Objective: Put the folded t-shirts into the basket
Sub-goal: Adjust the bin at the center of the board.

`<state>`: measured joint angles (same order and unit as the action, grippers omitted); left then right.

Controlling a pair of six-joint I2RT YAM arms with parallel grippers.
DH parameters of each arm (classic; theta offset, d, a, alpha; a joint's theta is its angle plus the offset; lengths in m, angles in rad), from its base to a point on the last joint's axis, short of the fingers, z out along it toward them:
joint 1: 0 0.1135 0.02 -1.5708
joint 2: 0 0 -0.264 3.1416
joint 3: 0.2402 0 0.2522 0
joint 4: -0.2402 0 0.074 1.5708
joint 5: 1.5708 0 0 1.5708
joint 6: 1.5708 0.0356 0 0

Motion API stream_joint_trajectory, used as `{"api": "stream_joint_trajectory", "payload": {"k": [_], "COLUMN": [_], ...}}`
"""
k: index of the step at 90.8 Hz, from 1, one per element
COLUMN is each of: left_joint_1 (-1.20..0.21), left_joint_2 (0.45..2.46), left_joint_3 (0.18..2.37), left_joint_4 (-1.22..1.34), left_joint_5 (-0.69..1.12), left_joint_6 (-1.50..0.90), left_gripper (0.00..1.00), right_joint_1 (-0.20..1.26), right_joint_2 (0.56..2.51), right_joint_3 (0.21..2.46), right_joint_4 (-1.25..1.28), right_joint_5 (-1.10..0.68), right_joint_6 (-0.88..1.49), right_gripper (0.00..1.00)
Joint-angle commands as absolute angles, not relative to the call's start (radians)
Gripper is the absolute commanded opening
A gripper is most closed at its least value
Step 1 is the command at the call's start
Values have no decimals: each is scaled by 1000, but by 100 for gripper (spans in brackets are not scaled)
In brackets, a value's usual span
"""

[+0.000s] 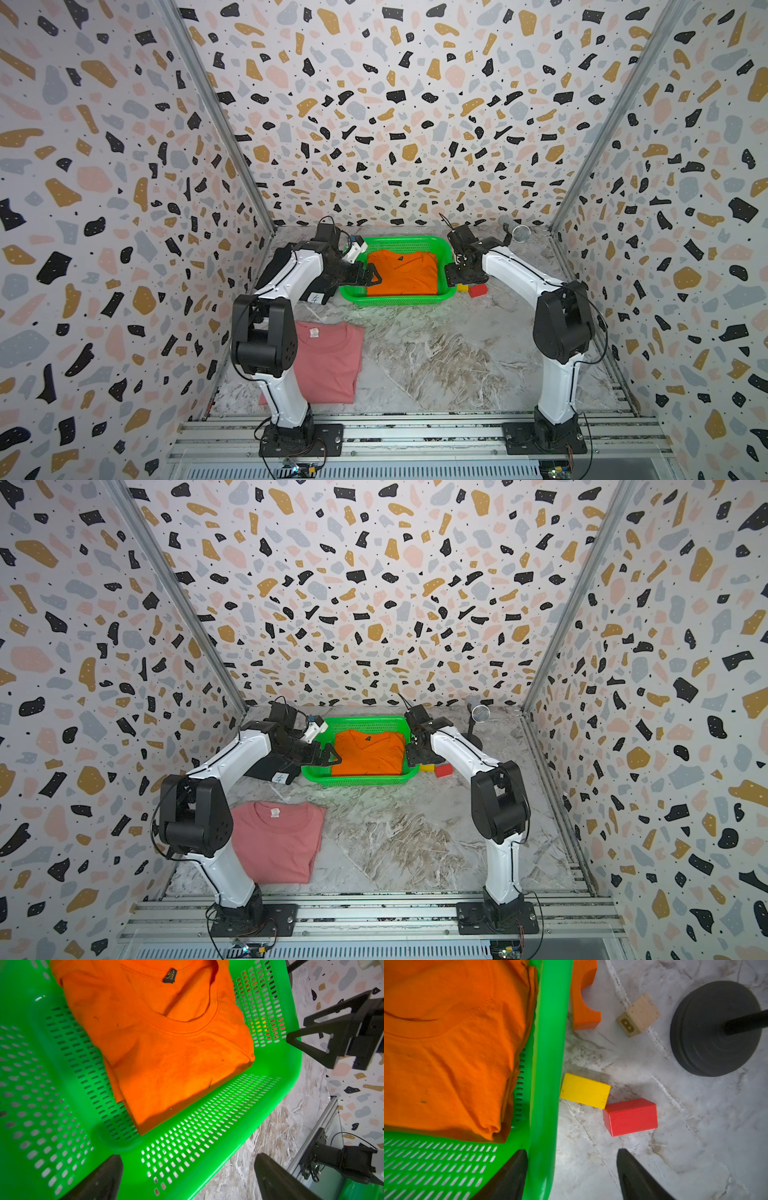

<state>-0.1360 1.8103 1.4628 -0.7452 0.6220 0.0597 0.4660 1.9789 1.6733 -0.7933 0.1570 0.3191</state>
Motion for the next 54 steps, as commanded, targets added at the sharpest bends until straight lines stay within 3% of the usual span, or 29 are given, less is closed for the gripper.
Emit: {"api": "stream_joint_trajectory", "payload": {"k": [1, 19, 38, 54], "left_joint_1": [-138, -68, 106, 225], "left_joint_2": [1747, 1660, 1578, 1501], "left_joint_3": [1490, 1590, 1609, 1515], "left_joint_4": [-815, -952, -1036, -1023], "left_joint_5": [668, 572, 524, 418], "left_joint_6": [143, 236, 261, 271], "left_gripper": [100, 100, 100, 100], "right_joint_1": [466, 504, 635, 782], "right_joint_2": [1911, 1802, 1645, 1542], "right_joint_3": [1668, 1646, 1553, 1318], "right_joint_4": [-837, -751, -528, -180], "right_joint_5": [215, 210, 190, -200], "right_joint_6": [278, 161, 46, -271], "right_gripper": [74, 77, 79, 84]}}
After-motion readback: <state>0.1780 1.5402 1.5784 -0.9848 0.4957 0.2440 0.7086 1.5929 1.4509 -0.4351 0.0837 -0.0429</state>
